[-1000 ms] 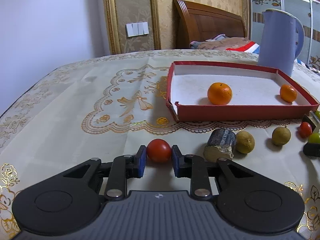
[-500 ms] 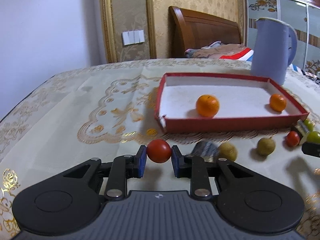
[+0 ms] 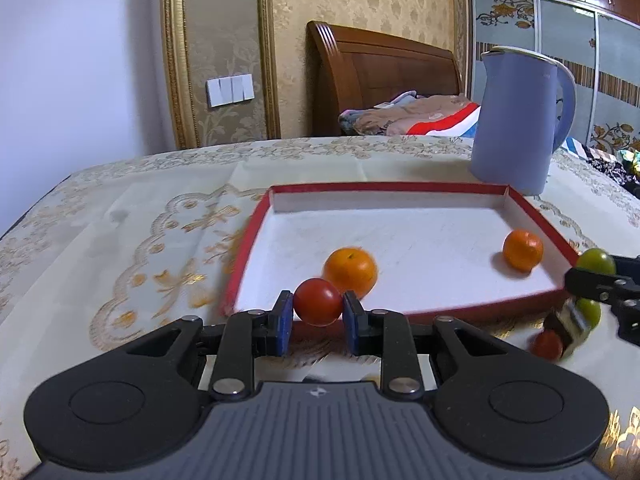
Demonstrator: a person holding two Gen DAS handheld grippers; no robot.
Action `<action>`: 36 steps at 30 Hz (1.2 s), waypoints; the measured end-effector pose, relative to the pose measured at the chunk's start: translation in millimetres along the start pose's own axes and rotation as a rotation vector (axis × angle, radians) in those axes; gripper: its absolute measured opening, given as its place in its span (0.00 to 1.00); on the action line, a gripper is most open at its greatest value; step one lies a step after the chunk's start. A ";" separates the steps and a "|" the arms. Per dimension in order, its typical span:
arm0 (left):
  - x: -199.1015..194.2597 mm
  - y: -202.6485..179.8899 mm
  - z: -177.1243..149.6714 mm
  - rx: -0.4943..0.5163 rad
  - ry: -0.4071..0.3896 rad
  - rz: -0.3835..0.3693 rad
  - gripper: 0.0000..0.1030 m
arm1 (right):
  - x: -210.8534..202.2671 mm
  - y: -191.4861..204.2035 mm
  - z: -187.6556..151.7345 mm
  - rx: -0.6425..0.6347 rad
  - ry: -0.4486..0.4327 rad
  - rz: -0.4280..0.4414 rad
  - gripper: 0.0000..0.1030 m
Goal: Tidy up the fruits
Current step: 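Carry the cherry tomato with the left tool toward the red box, then lower the green lime into the box and open the right tool while the left tool releases the tomato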
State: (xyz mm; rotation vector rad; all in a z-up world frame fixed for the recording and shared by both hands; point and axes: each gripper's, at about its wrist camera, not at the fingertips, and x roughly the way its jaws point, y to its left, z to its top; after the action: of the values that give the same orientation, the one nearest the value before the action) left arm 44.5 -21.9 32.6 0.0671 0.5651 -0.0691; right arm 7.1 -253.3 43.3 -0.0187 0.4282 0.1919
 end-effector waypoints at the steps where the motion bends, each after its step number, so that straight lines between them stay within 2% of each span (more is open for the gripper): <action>1: 3.5 -2.9 2.4 0.003 0.003 -0.005 0.25 | 5.2 0.2 2.5 -0.004 0.004 -0.009 0.31; 13: 39.6 -24.0 11.4 0.017 0.073 -0.017 0.25 | 49.4 6.1 8.6 -0.022 0.093 -0.020 0.31; 24: 50.7 -31.1 10.5 0.016 0.099 -0.014 0.25 | 77.7 4.0 6.5 0.002 0.163 -0.026 0.31; 32: 70.0 -27.6 13.8 -0.017 0.142 -0.005 0.25 | 87.3 8.5 9.6 -0.008 0.160 -0.034 0.30; 36: 74.3 -24.0 15.8 -0.033 0.135 -0.001 0.25 | 93.8 11.4 12.0 -0.015 0.159 -0.047 0.30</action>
State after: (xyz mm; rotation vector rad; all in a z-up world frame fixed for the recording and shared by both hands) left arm 113.5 -50.6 4.9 0.0397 0.7010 -0.0560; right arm 93.5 -224.4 15.6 -0.0586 0.5839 0.1473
